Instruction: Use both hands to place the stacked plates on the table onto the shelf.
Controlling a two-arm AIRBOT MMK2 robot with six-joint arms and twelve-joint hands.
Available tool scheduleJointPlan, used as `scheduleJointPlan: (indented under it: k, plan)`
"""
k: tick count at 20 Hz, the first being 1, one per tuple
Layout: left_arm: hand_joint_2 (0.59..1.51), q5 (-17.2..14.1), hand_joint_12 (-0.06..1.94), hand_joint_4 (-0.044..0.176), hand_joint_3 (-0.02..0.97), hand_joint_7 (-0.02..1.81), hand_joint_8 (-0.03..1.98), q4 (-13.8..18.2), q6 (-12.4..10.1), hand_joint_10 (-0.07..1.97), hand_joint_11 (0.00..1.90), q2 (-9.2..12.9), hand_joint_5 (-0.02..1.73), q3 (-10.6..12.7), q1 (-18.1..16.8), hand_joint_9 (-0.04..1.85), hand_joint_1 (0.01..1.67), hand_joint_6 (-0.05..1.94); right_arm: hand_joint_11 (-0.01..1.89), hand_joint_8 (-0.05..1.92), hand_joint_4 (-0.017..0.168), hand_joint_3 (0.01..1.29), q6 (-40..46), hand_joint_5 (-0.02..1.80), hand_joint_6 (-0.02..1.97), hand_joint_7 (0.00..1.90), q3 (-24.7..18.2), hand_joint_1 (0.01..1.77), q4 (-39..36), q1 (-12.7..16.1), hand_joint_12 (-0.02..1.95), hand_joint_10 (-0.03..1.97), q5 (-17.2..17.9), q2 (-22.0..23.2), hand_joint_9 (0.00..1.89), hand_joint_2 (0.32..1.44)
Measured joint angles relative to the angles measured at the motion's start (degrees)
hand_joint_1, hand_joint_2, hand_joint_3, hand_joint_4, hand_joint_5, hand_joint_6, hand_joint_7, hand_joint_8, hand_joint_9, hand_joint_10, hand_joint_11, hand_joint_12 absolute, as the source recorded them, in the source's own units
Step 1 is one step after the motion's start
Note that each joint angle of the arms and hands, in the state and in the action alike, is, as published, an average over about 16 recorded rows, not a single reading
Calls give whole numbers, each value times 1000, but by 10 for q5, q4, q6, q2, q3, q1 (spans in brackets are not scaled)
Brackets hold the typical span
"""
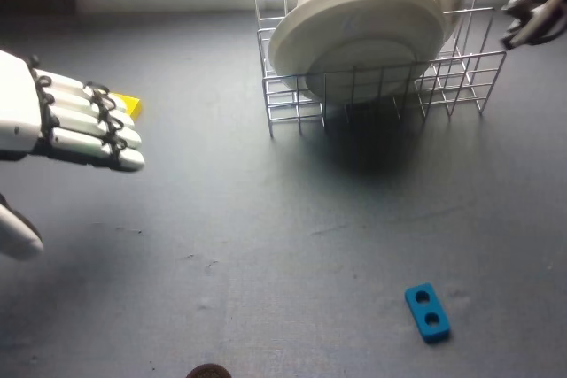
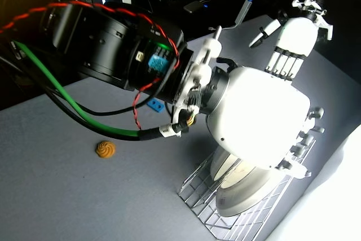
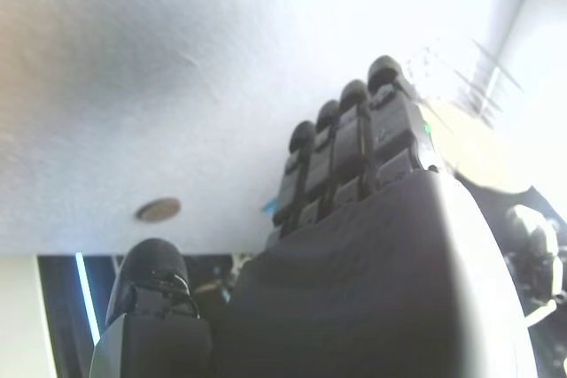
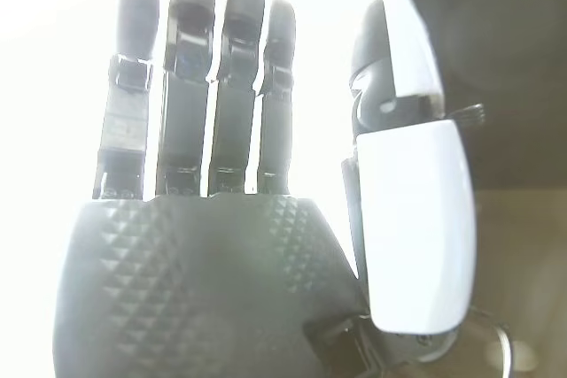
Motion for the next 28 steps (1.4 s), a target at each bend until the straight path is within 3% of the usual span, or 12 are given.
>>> scheduleJointPlan:
  k: [9, 16, 18, 22, 28]
  plan:
    - [1114, -34, 12, 2, 18, 22, 12, -7, 7, 6, 23, 13, 21, -42, -25, 18, 14, 18, 354, 15, -5, 15, -32, 816, 61, 928, -60, 923, -179, -8, 1248, 17, -2, 84, 903, 1056]
    - [1112, -43, 56, 1, 18, 57, 29, -8, 6, 31, 28, 23, 38, -78, -50, 44, 15, 26, 279, 17, 0, 15, -48, 781, 52, 873, -124, 841, -251, -33, 1282, 19, 5, 160, 835, 1059]
    - [1116, -42, 258, 1, 18, 133, 162, -7, 4, 201, 76, 25, 94, -88, -57, 111, 33, 120, 256, 79, 1, 17, -51, 735, 104, 839, -139, 799, -263, -42, 1336, 80, 6, 179, 799, 1048]
    - [1123, -40, 727, 2, 18, 418, 625, -5, 0, 672, 362, 29, 349, -104, -71, 391, 98, 567, 310, 499, 2, 21, -53, 660, 513, 766, -167, 726, -288, -55, 1502, 504, 9, 209, 730, 989]
    - [1130, -39, 1195, 7, 17, 691, 1038, -1, -5, 1115, 615, 33, 589, -117, -83, 656, 159, 944, 363, 844, 4, 24, -52, 598, 847, 713, -182, 648, -303, -64, 1639, 849, 11, 228, 682, 940]
